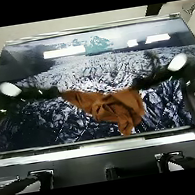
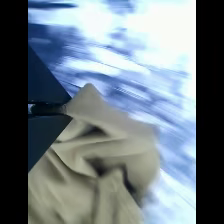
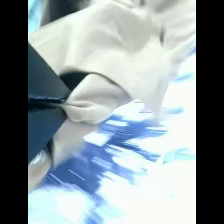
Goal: Fold the clothes and pants, and hang the long-sleeved shirts on hangers.
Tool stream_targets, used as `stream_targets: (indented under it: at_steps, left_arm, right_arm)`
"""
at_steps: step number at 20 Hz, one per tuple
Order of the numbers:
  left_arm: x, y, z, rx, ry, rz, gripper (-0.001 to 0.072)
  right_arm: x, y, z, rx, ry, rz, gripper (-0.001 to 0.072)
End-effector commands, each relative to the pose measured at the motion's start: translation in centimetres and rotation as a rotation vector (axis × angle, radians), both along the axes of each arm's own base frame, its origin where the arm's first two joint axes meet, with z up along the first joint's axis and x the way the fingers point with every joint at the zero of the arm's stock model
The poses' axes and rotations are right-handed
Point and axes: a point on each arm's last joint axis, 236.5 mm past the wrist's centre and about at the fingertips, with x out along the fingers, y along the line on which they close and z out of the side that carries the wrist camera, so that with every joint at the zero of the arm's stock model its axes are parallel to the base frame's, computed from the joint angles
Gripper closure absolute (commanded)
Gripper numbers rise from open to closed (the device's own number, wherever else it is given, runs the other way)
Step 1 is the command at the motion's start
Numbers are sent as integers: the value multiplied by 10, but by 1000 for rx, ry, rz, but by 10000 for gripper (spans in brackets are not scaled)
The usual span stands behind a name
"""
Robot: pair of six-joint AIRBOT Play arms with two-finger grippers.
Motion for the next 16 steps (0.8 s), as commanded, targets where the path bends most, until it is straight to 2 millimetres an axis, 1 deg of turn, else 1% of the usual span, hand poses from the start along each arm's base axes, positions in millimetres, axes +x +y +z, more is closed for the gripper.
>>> stream_targets:
  at_steps: [1, 2, 3, 4, 6, 7, 8, 10, 12, 13, 14, 15, 16]
  left_arm:
    - [33, 28, 220, -64, -570, 132, 687]
    - [21, 39, 282, -81, -717, 167, 687]
    - [0, 49, 339, -97, -854, 196, 687]
    - [-26, 57, 387, -111, -972, 218, 687]
    - [-81, 66, 453, -146, -1155, 249, 687]
    - [-107, 69, 476, -166, -1228, 264, 687]
    - [-132, 72, 494, -183, -1291, 274, 687]
    - [-168, 75, 515, -201, -1368, 282, 687]
    - [-188, 76, 523, -205, -1399, 281, 687]
    - [-191, 76, 524, -205, -1402, 279, 687]
    - [-190, 75, 521, -191, -1394, 275, 686]
    - [-183, 75, 513, -155, -1372, 270, 687]
    - [-169, 75, 498, -100, -1326, 259, 687]
  right_arm:
    - [41, -47, 179, -200, -480, -89, 676]
    - [36, -59, 234, -242, -617, -125, 676]
    - [22, -68, 282, -274, -733, -154, 675]
    - [5, -74, 318, -293, -820, -177, 675]
    - [-35, -80, 373, -303, -967, -215, 675]
    - [-56, -80, 395, -294, -1038, -230, 674]
    - [-74, -81, 413, -286, -1097, -243, 674]
    - [-107, -82, 441, -272, -1195, -264, 674]
    - [-130, -81, 453, -235, -1229, -289, 674]
    - [-138, -80, 454, -207, -1223, -302, 674]
    - [-142, -78, 448, -195, -1196, -297, 674]
    - [-142, -77, 432, -200, -1126, -285, 674]
    - [-138, -76, 404, -211, -1012, -267, 674]
